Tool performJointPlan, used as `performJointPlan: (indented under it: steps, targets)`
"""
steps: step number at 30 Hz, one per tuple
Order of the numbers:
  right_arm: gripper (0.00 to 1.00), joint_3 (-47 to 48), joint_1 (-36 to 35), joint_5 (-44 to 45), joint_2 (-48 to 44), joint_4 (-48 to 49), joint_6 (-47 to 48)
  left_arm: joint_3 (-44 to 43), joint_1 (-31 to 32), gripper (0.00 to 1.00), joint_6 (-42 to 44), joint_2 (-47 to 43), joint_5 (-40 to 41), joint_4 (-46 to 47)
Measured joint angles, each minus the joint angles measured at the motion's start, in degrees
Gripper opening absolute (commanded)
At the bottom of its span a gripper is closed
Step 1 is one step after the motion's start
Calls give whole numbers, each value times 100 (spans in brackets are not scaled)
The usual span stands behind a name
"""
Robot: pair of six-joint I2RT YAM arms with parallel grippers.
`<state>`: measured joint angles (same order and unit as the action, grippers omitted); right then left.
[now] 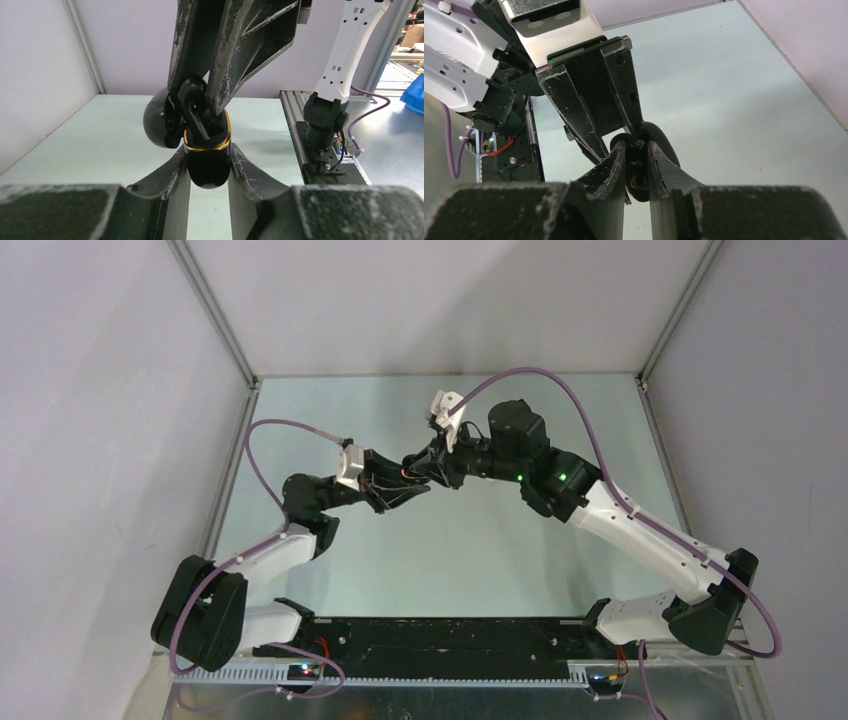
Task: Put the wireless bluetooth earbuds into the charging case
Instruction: Insert the left earbud into the left side groove of the charging case.
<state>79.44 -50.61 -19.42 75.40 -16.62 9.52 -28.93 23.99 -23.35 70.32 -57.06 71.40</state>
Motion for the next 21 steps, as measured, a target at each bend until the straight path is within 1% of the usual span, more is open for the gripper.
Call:
performJointPlan:
  steps: [9,11,14,21]
  targets:
    - [21,0,-72,210,35,-7,-4,0,-20,33,109,-61,142,-205]
    - [20,0,-85,238,35,-9,-2,0,-20,31,140,-66,153,-216]
    - [18,24,-111,321,48,-44,22,0,-20,25,162,-70,184,-278]
    - [15,203,-177,483,109,-332,269,0,-17,23,358,-109,208,-511]
